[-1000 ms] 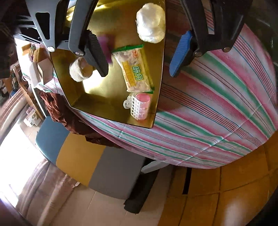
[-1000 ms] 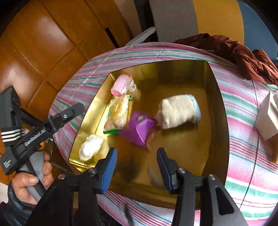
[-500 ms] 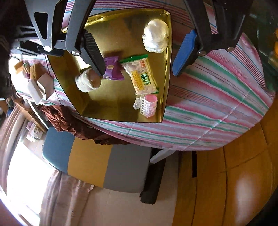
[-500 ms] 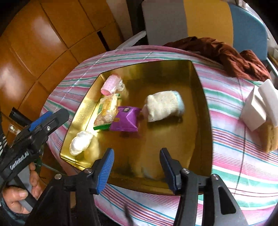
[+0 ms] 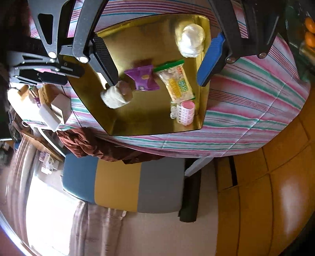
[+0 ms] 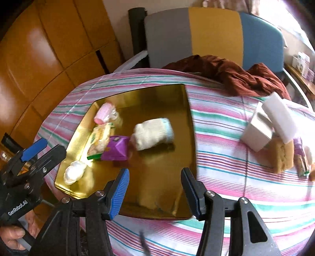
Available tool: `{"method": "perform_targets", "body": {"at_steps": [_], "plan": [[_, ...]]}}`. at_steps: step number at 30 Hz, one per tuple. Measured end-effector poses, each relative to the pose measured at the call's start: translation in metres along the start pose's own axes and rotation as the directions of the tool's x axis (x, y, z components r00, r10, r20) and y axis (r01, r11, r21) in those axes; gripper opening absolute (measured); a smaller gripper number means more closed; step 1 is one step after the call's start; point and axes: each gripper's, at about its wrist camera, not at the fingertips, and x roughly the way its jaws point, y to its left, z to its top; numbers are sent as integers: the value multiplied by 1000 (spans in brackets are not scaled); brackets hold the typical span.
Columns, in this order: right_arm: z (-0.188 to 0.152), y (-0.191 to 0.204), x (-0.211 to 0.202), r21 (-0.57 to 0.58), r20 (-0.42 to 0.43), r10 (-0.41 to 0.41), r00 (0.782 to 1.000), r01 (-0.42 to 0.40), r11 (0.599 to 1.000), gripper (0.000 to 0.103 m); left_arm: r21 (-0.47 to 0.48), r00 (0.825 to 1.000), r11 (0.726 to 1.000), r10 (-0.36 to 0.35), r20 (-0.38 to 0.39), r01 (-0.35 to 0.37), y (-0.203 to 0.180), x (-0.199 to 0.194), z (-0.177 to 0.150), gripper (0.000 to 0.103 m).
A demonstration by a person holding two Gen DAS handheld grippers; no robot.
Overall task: Organize objects
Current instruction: 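Withdraw both tools from the tray back toward the remaining items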
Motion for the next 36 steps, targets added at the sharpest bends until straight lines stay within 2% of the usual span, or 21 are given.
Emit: {"method": "perform_targets", "body": {"at_steps": [9, 18, 22, 24, 28, 30, 36], "plan": [[-6, -57, -12, 119, 11, -66, 998, 64, 991, 55, 71, 999, 996, -44, -24, 46, -30, 7, 1, 83], [-14, -110, -26, 234, 10, -128, 992, 122, 964, 55, 138, 995, 986, -91, -44, 96, -63, 14, 1, 84], [-17, -124, -29, 253, 5, -146, 989, 140, 957, 58, 158, 993, 981, -106, -54, 113, -74, 16, 1, 84], [-18, -129, -31, 256, -1, -155, 988, 150, 955, 65, 166, 991, 978, -115, -61, 124, -79, 17, 0, 84], [-17, -144, -38, 268, -4, -184, 983, 178, 947, 66, 179, 988, 973, -133, -76, 144, -87, 20, -1, 84], [-15, -152, -42, 270, -3, -203, 979, 196, 943, 71, 182, 986, 970, -145, -84, 158, -90, 21, -2, 84], [9, -177, -54, 207, 21, -305, 952, 295, 933, 76, 194, 980, 963, -171, -102, 188, -98, 24, -6, 84]]}}
